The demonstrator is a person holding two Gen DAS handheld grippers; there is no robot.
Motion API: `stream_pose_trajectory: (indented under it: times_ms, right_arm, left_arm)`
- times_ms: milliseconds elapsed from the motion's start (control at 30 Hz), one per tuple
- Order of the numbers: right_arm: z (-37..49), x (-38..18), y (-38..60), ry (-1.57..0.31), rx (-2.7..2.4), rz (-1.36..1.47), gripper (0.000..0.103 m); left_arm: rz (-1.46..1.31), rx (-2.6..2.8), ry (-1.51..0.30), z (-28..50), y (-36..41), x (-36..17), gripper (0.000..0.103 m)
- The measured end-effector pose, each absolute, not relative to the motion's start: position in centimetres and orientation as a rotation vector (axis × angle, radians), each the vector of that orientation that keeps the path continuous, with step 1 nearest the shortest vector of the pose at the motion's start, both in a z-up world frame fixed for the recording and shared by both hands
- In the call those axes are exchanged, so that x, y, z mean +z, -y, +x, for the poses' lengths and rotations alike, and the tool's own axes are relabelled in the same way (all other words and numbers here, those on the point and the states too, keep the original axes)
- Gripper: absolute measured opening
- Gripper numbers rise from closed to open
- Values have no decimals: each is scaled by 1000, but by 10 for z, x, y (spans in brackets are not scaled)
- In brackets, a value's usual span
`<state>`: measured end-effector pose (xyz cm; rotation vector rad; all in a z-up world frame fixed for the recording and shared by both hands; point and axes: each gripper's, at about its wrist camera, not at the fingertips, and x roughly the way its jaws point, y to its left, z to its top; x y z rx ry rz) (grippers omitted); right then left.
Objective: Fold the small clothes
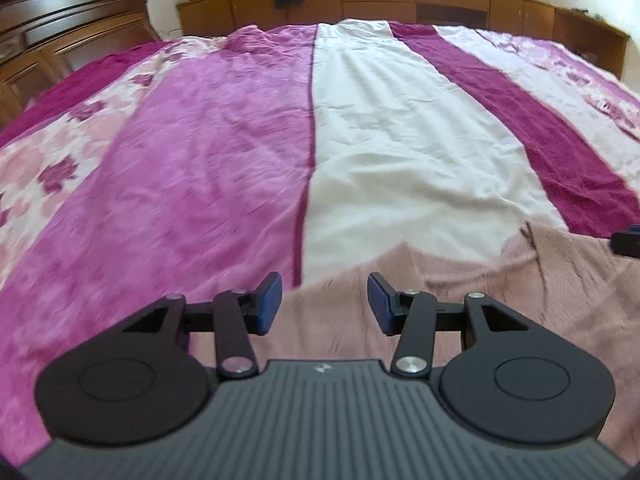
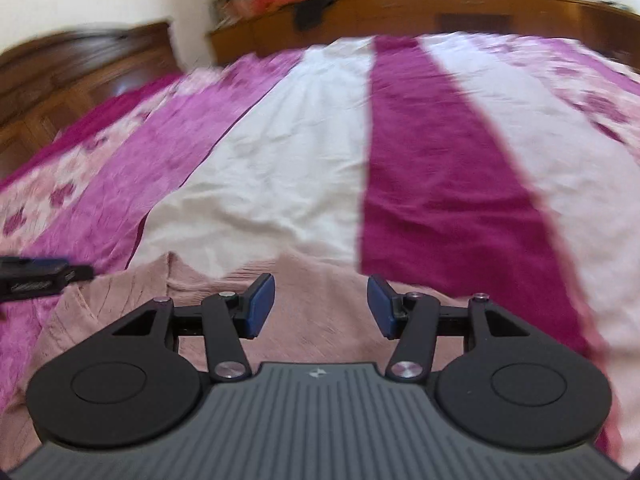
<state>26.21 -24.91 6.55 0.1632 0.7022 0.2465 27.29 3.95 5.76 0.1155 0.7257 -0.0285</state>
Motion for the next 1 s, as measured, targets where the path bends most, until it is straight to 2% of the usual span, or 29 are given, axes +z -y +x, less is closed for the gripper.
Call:
stream_pose_trajectory:
  times_ms: [167, 267, 333, 533, 667, 1000]
  right_arm:
    - [306, 62, 198, -731, 386, 11, 59]
    - [334, 57, 175, -779, 479, -24, 50]
    - [343, 54, 163, -803, 536, -76, 38]
    - [356, 39, 129, -890, 646, -270, 27]
    - [357, 37, 119, -911, 687, -336, 16]
    - [345, 29, 85, -905, 721, -626, 11]
  left_arm:
    - [139, -15, -740, 307, -23, 32, 49]
    - [107, 38, -768, 307, -26, 16, 49]
    - [97, 53, -758, 300, -28, 6, 49]
    - [103, 55, -717, 291, -28, -2, 49]
    - [84, 51, -714, 289, -30, -1, 49]
    - [47, 63, -699, 285, -32, -4, 49]
